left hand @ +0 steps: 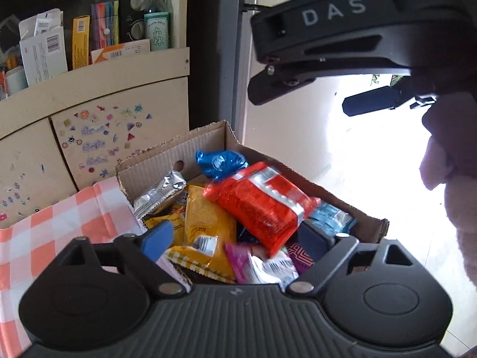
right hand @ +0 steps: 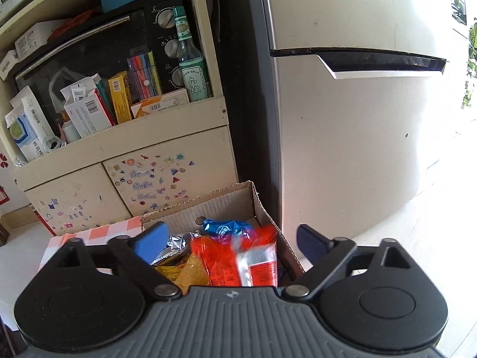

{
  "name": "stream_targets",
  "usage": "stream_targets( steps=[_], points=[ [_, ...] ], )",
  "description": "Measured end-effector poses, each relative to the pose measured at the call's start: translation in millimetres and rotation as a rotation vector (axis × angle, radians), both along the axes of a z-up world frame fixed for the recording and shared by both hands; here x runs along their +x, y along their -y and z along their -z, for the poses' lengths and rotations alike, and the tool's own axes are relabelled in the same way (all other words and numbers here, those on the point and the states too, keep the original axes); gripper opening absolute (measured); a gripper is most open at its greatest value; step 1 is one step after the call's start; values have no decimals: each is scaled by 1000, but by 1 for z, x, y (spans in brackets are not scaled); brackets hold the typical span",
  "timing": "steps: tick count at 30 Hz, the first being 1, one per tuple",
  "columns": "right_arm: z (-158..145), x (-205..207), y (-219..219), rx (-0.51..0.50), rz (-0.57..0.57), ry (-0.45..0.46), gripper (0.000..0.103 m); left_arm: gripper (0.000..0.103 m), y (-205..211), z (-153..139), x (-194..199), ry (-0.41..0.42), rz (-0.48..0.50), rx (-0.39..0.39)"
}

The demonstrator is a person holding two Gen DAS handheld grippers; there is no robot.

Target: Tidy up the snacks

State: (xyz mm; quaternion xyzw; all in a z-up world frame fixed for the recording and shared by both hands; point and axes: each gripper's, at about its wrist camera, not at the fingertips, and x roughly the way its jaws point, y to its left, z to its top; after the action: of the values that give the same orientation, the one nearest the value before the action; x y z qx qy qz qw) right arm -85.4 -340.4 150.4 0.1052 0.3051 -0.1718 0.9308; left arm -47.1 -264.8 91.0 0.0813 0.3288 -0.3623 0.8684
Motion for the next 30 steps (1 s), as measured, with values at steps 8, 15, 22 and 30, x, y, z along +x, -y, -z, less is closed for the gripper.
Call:
stream_targets(
  steps=[8,15,22,30],
  points=[
    [3,2,0,7,23,-29,103,97,-14,-3,2,-42,-87,99],
    [10,-1,-4,-11,59,-87,103,99,-29,-3,-3,-75,-135,147],
    [13,-13,-10,-27,80,-115,103,100,-40,-4,-10,-75,-150,197],
    [22,-36,-8,-22,124,-152,103,100,-53,-9,-8,-82,-189,206]
  ],
)
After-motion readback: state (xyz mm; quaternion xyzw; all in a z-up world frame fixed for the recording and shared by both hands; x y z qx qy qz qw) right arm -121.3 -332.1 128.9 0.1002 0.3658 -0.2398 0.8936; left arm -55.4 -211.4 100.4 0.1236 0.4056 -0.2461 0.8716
